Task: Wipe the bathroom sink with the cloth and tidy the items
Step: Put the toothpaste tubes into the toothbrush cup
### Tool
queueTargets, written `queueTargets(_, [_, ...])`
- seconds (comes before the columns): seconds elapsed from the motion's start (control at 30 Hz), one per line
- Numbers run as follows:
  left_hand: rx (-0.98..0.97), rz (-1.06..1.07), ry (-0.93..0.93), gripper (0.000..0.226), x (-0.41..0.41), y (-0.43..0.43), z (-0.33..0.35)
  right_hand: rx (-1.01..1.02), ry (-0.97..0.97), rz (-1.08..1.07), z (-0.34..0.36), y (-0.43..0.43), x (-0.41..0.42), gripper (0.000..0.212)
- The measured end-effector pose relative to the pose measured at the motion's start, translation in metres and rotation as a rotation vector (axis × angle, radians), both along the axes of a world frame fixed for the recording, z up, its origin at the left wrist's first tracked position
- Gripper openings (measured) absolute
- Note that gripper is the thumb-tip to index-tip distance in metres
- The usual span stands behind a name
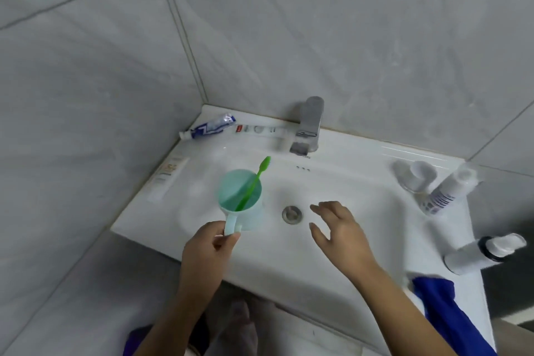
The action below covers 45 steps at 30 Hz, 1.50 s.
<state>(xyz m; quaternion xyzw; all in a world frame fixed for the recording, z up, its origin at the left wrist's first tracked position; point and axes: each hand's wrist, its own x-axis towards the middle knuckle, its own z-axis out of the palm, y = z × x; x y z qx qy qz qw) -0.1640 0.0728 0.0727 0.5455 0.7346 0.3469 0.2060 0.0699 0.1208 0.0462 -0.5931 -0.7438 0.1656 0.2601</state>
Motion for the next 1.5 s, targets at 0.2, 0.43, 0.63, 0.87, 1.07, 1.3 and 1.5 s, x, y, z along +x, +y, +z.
queueTargets(0.2, [0.0,0.102,0.015,0.007,-0.057,0.024,-0.007,-0.017,-0.034,0.08,0.002,0.044,-0.056,0.033])
queueTargets(0.43, [0.028,0.062,0.028,0.009,-0.144,0.099,-0.009,-0.026,-0.024,0.088,-0.007,0.146,-0.152,0.031])
queueTargets(0.63, [-0.008,0.061,-0.054,0.04,-0.193,0.146,-0.028,-0.091,0.023,0.138,-0.021,0.234,-0.232,0.034])
queueTargets(0.87, [-0.005,0.17,-0.09,0.014,-0.212,0.16,-0.029,-0.162,0.005,0.225,-0.056,0.3,-0.29,0.038])
queueTargets(1.07, [0.008,0.198,-0.091,0.016,-0.22,0.159,-0.028,-0.084,-0.079,0.2,-0.075,0.321,-0.313,0.023])
queueTargets(1.3, [0.006,0.211,-0.064,0.034,-0.218,0.16,-0.03,0.026,0.004,0.165,-0.058,0.318,-0.31,0.018])
queueTargets(1.5, [-0.019,0.185,-0.045,0.015,-0.208,0.165,-0.021,-0.124,0.544,-0.067,-0.005,0.3,-0.284,0.01])
